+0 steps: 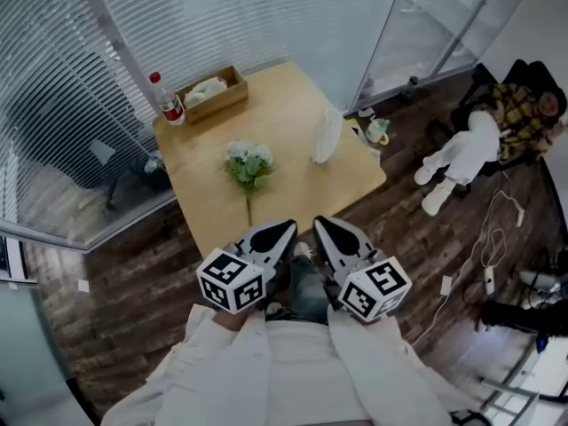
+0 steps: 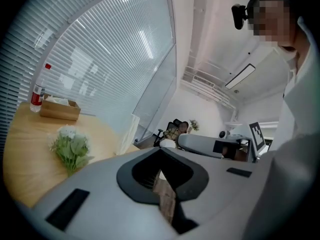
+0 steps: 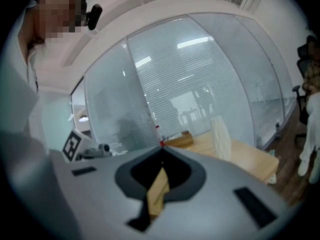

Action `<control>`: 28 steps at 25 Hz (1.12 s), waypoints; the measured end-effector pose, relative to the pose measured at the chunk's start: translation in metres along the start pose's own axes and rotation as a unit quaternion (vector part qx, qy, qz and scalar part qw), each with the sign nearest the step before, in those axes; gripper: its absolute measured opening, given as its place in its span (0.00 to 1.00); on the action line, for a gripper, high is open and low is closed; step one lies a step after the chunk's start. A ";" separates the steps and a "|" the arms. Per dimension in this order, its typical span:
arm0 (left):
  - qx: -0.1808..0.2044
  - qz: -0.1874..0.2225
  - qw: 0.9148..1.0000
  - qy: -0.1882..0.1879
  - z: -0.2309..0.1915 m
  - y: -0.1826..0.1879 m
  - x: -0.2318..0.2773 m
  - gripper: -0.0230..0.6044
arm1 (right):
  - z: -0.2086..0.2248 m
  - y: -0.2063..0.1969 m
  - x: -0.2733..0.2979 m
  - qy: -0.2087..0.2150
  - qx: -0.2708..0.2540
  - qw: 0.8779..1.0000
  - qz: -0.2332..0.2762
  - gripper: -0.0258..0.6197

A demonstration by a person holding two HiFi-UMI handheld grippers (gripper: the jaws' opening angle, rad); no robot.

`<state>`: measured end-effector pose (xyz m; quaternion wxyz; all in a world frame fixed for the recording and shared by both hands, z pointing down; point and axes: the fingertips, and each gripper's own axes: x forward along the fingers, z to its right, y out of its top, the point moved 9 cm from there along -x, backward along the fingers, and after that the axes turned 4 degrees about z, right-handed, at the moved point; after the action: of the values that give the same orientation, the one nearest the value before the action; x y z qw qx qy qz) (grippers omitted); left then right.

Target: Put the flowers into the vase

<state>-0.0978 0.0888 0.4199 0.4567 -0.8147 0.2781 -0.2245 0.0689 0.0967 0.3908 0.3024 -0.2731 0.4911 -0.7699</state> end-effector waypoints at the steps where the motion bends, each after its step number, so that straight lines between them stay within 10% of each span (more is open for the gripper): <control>1: 0.002 0.002 1.000 0.004 -0.005 0.006 0.010 0.05 | 0.010 0.006 0.007 0.001 -0.002 1.000 -0.002 0.06; 28: -0.022 0.027 0.990 0.134 -0.079 0.047 0.117 0.05 | 0.137 0.046 0.101 0.120 0.015 0.988 -0.097 0.06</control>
<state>-0.0716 -0.0570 0.4298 0.4030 -0.7796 0.3633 -0.3128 0.1089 -0.0741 0.4119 0.1695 -0.2205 0.4832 -0.8301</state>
